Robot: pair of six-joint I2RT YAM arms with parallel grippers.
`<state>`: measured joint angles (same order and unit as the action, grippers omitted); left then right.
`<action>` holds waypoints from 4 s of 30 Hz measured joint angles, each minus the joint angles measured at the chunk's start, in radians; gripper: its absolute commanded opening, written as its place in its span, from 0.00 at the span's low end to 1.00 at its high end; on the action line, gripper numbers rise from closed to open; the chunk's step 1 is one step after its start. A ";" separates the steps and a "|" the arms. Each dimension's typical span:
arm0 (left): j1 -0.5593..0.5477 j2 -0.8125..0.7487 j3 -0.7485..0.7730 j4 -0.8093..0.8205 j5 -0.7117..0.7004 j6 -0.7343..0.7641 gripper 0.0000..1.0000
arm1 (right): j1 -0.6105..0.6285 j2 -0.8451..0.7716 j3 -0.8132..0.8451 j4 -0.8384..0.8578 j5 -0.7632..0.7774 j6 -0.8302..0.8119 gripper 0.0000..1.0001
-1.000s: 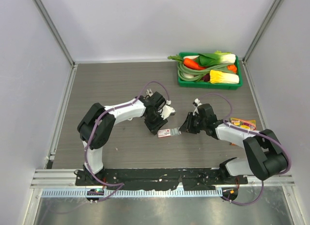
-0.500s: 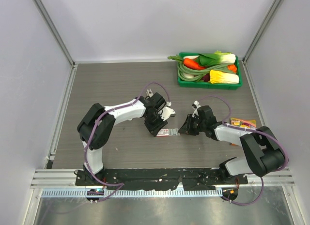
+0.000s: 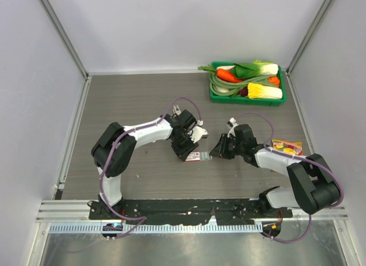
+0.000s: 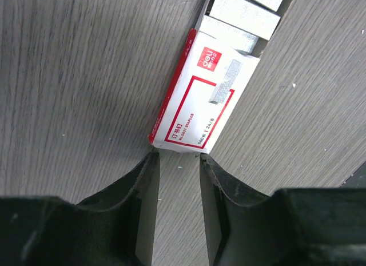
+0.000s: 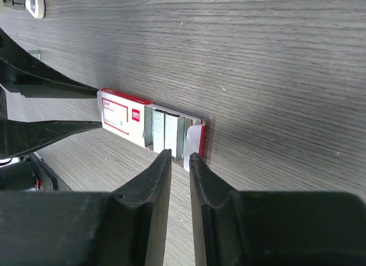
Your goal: Unload the staples from the stapler
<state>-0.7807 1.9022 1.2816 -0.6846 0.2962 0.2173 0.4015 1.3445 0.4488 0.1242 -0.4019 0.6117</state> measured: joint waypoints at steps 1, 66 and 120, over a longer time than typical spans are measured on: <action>0.000 0.000 0.000 0.000 0.000 0.000 0.38 | 0.000 -0.006 0.000 -0.003 0.000 0.000 0.25; 0.000 -0.002 -0.002 0.003 -0.006 0.000 0.36 | 0.126 0.150 -0.001 0.200 0.014 0.111 0.10; 0.025 0.005 0.073 -0.055 0.032 -0.008 0.62 | 0.155 -0.104 -0.018 -0.029 0.175 0.045 0.67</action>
<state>-0.7559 1.9068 1.3544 -0.7399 0.3283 0.2092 0.5564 1.2404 0.4313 0.0948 -0.2268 0.6571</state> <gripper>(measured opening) 0.521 0.649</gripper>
